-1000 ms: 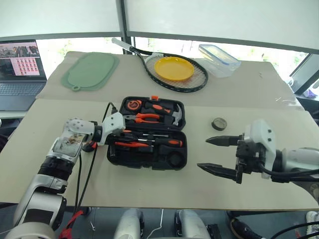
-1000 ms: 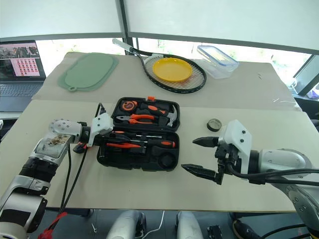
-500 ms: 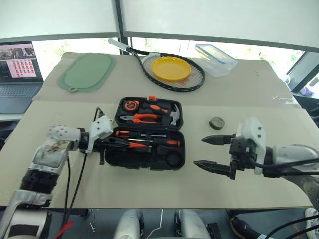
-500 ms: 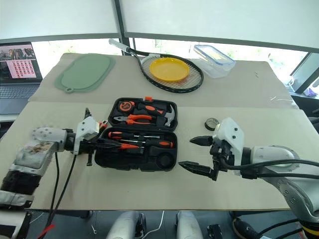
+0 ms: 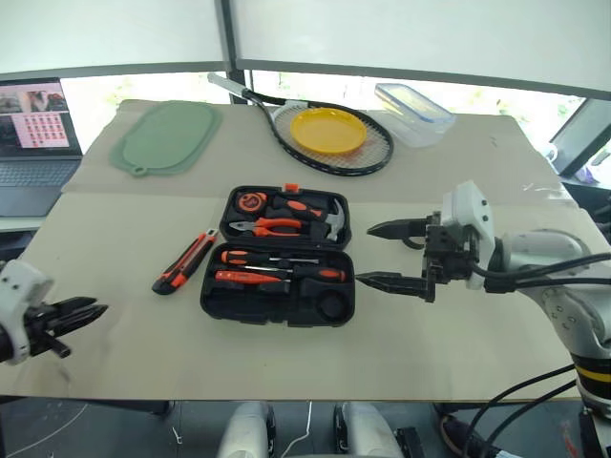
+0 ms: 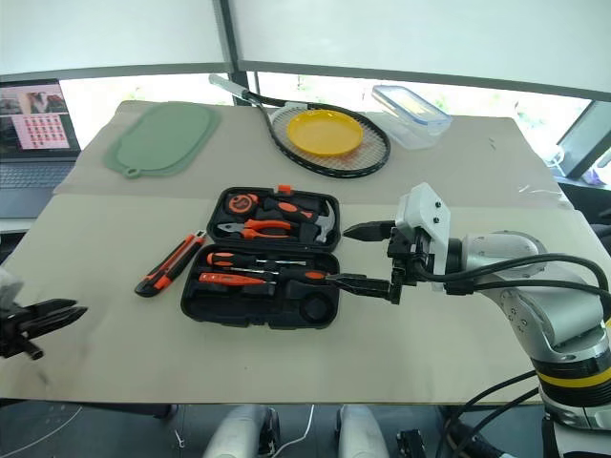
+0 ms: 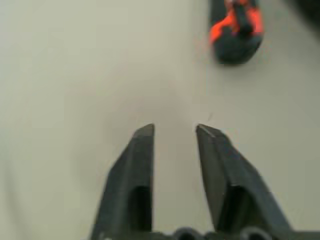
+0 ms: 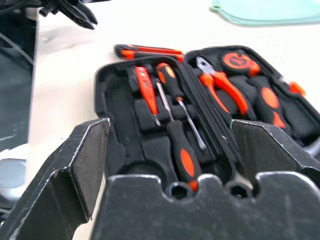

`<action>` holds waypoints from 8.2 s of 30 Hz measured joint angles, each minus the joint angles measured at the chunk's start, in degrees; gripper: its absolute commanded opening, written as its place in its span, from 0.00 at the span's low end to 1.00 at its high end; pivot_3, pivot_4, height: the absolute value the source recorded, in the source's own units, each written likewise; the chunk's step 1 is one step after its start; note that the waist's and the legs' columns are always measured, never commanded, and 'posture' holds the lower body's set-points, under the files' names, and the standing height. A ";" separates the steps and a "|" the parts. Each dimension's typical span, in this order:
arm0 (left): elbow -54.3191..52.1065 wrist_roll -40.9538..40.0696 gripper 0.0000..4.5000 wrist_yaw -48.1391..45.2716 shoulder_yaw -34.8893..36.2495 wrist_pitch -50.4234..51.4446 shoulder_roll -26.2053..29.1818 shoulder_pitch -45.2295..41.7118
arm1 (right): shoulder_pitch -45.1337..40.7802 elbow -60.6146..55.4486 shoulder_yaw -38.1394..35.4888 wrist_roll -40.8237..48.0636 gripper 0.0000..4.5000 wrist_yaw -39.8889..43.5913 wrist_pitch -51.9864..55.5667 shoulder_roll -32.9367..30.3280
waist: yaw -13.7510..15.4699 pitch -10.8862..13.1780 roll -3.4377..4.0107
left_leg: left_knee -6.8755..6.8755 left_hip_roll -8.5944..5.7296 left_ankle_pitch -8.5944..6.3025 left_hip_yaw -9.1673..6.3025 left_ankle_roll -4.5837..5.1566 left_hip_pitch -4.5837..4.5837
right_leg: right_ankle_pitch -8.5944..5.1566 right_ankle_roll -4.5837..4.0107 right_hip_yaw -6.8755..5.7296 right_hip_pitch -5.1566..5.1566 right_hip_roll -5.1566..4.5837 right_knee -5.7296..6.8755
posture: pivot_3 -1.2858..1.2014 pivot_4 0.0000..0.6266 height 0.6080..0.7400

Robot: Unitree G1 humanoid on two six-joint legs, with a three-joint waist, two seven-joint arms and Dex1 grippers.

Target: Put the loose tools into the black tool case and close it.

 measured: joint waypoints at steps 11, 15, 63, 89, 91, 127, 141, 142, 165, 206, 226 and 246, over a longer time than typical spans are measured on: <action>-8.25 -5.15 0.99 3.39 -14.87 18.45 10.36 -19.04 | 1.69 -2.87 -0.18 2.49 1.00 3.75 1.14 -0.58 | 0.81 -0.01 -0.02 | -0.06 -0.07 0.02 0.01 -0.05 0.02 | 0.08 -0.04 -0.03 0.02 -0.05 0.02 | 0.52 0.24 0.99; -7.59 -4.81 0.99 3.32 -30.08 24.52 12.85 -33.67 | 3.53 -4.20 -0.40 2.46 1.00 2.80 1.13 -0.22 | 0.35 0.00 -0.02 | -0.31 -0.15 0.11 0.11 -0.16 0.05 | 0.04 -0.10 0.08 -0.03 0.21 -0.01 | 0.52 0.24 0.99; -5.59 2.46 0.39 -18.94 -50.87 -3.14 3.12 -50.25 | 11.92 -10.15 -4.44 0.74 1.00 -5.83 2.25 -1.36 | 0.48 0.08 -0.22 | -0.25 -0.18 0.11 0.12 -0.11 -0.03 | -0.05 0.03 0.12 0.02 0.25 -0.04 | 0.52 0.24 0.99; 6.22 17.16 0.80 -29.66 -64.00 -21.72 -1.49 -57.51 | 14.06 -11.12 -6.74 2.07 1.00 -10.30 2.25 0.57 | 0.45 0.08 -0.22 | -0.22 -0.18 0.11 0.08 -0.10 -0.03 | -0.05 0.03 0.11 0.04 0.28 -0.04 | 0.52 0.24 0.99; 6.66 17.44 0.95 -29.44 -63.62 -21.63 -1.87 -57.92 | 14.16 -11.16 -6.73 2.07 1.00 -10.32 2.25 0.59 | 0.43 0.08 -0.22 | -0.22 -0.17 0.11 0.07 -0.10 -0.03 | -0.05 0.03 0.12 0.04 0.28 -0.04 | 0.52 0.24 0.99; 1.63 15.55 0.02 -26.64 -60.96 -21.11 -0.67 -51.64 | 15.40 -11.59 -7.00 0.87 1.00 -8.15 2.24 0.22 | 0.59 0.05 -0.17 | -0.18 -0.18 0.11 0.06 -0.10 0.10 | -0.06 0.05 0.12 0.17 0.27 -0.01 | 0.52 0.24 0.99; -1.67 0.69 0.13 -18.41 -45.21 -6.59 -5.69 -49.07 | 27.90 -8.17 -16.84 -1.23 1.00 -8.33 2.22 -2.12 | 0.73 -0.01 -0.08 | -0.16 -0.17 0.10 -0.03 -0.08 0.05 | -0.06 0.07 0.12 0.18 0.25 -0.02 | 0.52 0.24 0.99; -3.25 -2.57 0.18 -16.64 -41.66 -3.69 -6.53 -48.66 | 30.47 -6.16 -19.74 -1.60 1.00 -7.93 2.33 -2.57 | 0.72 -0.02 -0.07 | -0.16 -0.16 0.10 -0.04 -0.07 0.05 | -0.07 0.11 0.13 0.19 0.21 -0.01 | 0.52 0.24 0.99; -22.92 -18.15 0.99 -1.54 -38.96 10.44 -8.15 -44.37 | -14.88 44.33 9.74 -31.75 1.00 7.70 -11.46 0.28 | -0.94 0.02 0.01 | -0.44 -0.25 0.23 0.15 -0.29 0.43 | -0.05 -0.01 0.53 0.18 0.36 0.01 | 0.52 0.24 0.99; -20.96 -14.78 1.00 -1.48 -41.08 5.31 -4.85 -40.99 | -11.40 33.85 5.38 -28.49 0.00 11.54 -6.54 8.24 | -1.21 0.09 0.19 | -0.87 -0.07 0.35 0.12 -0.51 0.35 | -0.07 -0.04 0.34 0.13 0.42 -0.38 | 0.52 0.24 0.99; -25.80 -16.25 1.00 -6.66 -36.99 5.01 4.62 -32.43 | -7.57 13.20 28.00 -35.10 0.00 16.55 -16.33 8.50 | 0.30 0.12 0.20 | -0.71 -0.16 0.25 0.19 -0.37 0.31 | -0.05 -0.03 0.17 0.18 0.36 -0.37 | 0.52 0.24 0.99; -11.87 -9.58 0.83 0.67 -35.42 -0.05 1.13 -32.76 | -10.45 11.73 9.32 -18.20 0.58 13.36 1.13 6.14 | 0.45 0.12 0.19 | -0.73 -0.15 0.24 0.27 -0.34 0.33 | -0.02 -0.08 0.10 0.22 0.35 -0.39 | 0.52 0.24 0.99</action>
